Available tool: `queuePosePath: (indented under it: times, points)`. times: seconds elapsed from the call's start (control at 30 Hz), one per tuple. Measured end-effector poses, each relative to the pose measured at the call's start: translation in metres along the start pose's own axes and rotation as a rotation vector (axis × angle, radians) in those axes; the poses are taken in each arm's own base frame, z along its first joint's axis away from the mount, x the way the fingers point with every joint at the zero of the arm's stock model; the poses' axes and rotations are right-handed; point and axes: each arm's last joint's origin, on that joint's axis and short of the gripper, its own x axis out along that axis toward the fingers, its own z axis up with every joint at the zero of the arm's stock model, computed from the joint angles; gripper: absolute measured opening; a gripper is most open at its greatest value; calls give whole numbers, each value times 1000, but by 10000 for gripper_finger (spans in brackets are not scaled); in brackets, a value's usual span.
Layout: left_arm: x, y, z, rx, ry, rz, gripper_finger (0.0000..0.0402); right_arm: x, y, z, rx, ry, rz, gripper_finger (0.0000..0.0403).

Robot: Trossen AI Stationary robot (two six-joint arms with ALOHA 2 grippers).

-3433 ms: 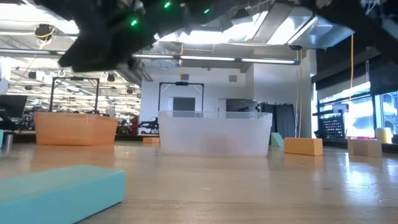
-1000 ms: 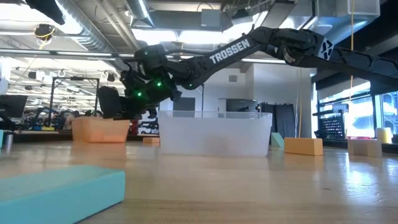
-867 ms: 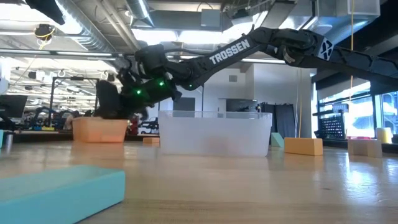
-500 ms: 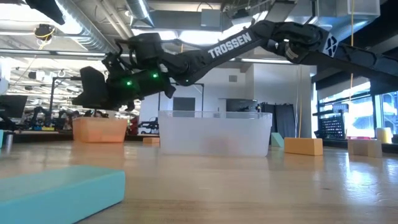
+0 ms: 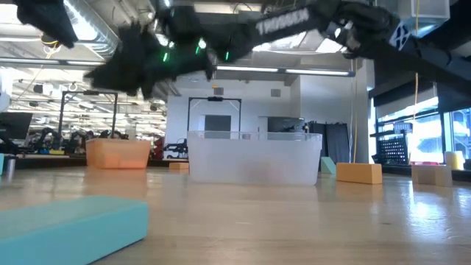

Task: Sort & place blocks by color
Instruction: Move the orange bin to the top left of the table

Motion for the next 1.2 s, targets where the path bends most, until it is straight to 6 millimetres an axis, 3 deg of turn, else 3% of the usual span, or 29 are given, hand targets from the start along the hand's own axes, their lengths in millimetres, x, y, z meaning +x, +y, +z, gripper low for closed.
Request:
queuePosePath:
  times: [0.13, 0.23, 0.37, 0.6, 0.87, 1.2]
  points:
    - [17, 0, -12, -30, 0, 92, 168, -22, 28, 24, -7, 124, 74, 168]
    - [33, -3, -21, -69, 5, 166, 168, -45, 57, 52, -58, 148, 149, 168]
    - [52, -9, -29, -116, 11, 217, 168, -80, 96, 90, -120, 150, 189, 168]
    - [87, -22, -35, -205, 84, 307, 168, -131, 146, 131, -166, 128, 174, 168]
    - [121, -23, -28, -177, 255, 483, 153, -160, 177, 150, -177, 111, 115, 168]
    - [163, -27, -15, -97, 412, 395, 13, -163, 195, 146, -178, 159, 142, 168]
